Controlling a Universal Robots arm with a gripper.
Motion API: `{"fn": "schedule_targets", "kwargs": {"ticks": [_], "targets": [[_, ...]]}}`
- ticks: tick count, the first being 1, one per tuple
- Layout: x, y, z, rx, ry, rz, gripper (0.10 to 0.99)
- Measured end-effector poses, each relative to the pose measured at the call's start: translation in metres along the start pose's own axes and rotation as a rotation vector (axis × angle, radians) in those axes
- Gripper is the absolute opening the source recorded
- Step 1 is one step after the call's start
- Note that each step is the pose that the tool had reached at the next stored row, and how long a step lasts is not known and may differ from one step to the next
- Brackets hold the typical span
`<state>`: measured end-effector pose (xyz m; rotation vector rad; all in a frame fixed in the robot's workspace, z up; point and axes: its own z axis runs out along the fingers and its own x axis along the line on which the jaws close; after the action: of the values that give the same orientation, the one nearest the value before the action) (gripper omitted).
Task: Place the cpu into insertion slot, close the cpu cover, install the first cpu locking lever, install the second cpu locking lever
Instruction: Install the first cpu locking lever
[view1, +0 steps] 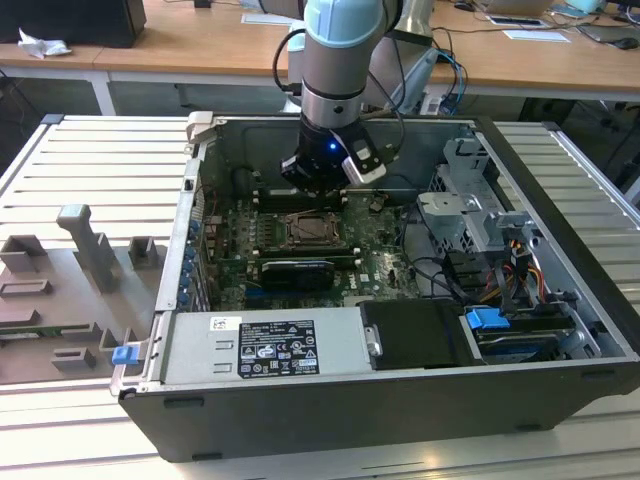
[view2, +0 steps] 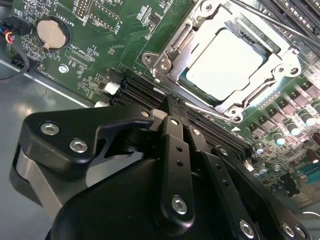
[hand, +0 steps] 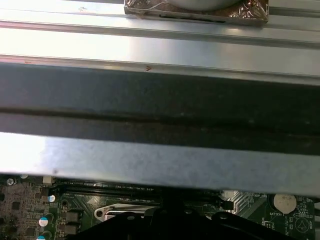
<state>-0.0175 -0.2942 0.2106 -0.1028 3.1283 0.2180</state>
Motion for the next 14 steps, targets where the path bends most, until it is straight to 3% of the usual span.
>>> {"fn": "schedule_targets", "kwargs": {"ticks": [7, 14], "targets": [[-0.001, -0.0006, 0.0038, 0.008, 0.0006, 0.0, 0.106], [-0.0015, -0.0012, 0.0074, 0.027, 0.0025, 0.0, 0.106]]}}
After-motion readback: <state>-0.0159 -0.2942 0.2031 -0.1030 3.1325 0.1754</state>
